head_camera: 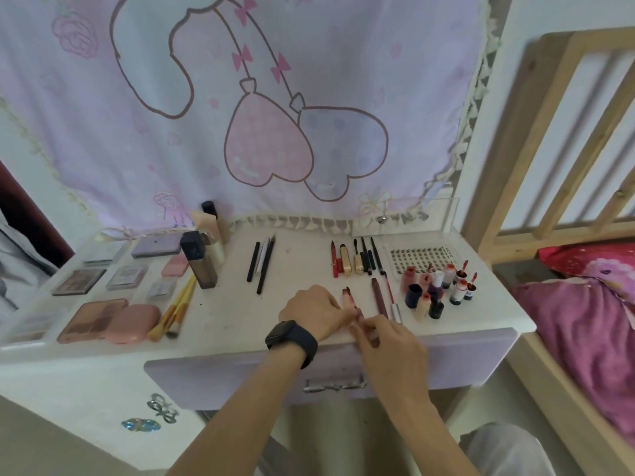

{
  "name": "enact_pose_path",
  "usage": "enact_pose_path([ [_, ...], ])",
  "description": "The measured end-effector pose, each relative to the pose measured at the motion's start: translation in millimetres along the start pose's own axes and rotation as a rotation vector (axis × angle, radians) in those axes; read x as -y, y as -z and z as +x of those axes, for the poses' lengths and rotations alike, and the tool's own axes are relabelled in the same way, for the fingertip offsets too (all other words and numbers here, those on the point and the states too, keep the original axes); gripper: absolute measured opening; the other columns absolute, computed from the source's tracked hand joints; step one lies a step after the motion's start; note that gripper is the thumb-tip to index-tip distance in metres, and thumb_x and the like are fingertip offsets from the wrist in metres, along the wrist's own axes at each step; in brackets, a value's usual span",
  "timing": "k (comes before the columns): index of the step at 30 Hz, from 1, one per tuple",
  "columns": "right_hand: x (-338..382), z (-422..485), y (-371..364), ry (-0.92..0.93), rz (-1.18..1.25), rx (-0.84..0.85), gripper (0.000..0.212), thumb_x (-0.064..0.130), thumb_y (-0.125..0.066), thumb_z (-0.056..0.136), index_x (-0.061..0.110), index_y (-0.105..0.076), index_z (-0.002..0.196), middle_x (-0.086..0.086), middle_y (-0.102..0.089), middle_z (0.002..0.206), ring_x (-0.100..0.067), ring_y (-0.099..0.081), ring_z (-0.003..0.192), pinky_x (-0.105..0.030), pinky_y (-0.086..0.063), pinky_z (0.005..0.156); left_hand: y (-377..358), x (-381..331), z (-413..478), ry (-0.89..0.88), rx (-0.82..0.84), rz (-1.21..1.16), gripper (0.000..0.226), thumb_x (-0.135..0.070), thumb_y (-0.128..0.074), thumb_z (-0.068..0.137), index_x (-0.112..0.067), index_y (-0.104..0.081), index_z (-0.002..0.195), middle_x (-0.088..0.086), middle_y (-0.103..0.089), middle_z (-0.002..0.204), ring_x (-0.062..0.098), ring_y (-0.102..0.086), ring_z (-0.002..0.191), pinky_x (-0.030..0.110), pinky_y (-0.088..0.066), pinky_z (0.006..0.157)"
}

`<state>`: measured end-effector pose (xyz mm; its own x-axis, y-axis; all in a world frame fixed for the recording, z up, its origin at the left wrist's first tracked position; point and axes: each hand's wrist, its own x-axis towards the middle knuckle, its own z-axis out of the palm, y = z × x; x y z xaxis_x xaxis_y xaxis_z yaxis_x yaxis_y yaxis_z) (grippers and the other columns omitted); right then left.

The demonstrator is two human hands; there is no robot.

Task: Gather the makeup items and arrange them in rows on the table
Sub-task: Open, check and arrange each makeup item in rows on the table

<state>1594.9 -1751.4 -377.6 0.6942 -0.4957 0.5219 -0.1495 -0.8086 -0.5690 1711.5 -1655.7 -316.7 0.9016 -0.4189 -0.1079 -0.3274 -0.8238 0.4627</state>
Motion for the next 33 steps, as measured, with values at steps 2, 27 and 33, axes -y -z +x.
enact_pose_path([
  [2,0,-2,0,-0.005,0.012,-0.002,0.020,0.032,-0.079,0.086,0.015,-0.077,0.096,0.005,-0.073,0.079,-0.014,-0.064,0.066,-0.032,-0.059,0.061,-1,2,-2,-0.020,-0.004,-0.007,0.055,-0.072,-0.059,0.081,-0.021,-0.058,0.058,-0.007,-0.054,0.052,0.016,-0.051,0.050,0.023,-0.036,0.050],
  [27,-7,7,9,0.028,-0.039,0.034,0.014,0.017,-0.077,0.089,0.013,-0.079,0.103,-0.001,-0.074,0.089,-0.014,-0.065,0.063,-0.018,-0.047,0.062,-24,-7,10,-0.026,-0.012,-0.216,0.024,-0.057,-0.070,0.079,-0.037,-0.071,0.093,-0.009,-0.074,0.097,0.008,-0.064,0.083,0.022,-0.047,0.064],
  [33,-8,7,8,0.012,-0.053,0.051,0.015,0.020,-0.074,0.091,0.014,-0.078,0.103,-0.001,-0.074,0.094,-0.012,-0.066,0.064,-0.014,-0.044,0.064,-25,-7,9,-0.030,-0.019,-0.214,0.026,-0.059,-0.067,0.081,-0.036,-0.071,0.093,-0.009,-0.073,0.095,0.010,-0.066,0.087,0.022,-0.048,0.065],
])
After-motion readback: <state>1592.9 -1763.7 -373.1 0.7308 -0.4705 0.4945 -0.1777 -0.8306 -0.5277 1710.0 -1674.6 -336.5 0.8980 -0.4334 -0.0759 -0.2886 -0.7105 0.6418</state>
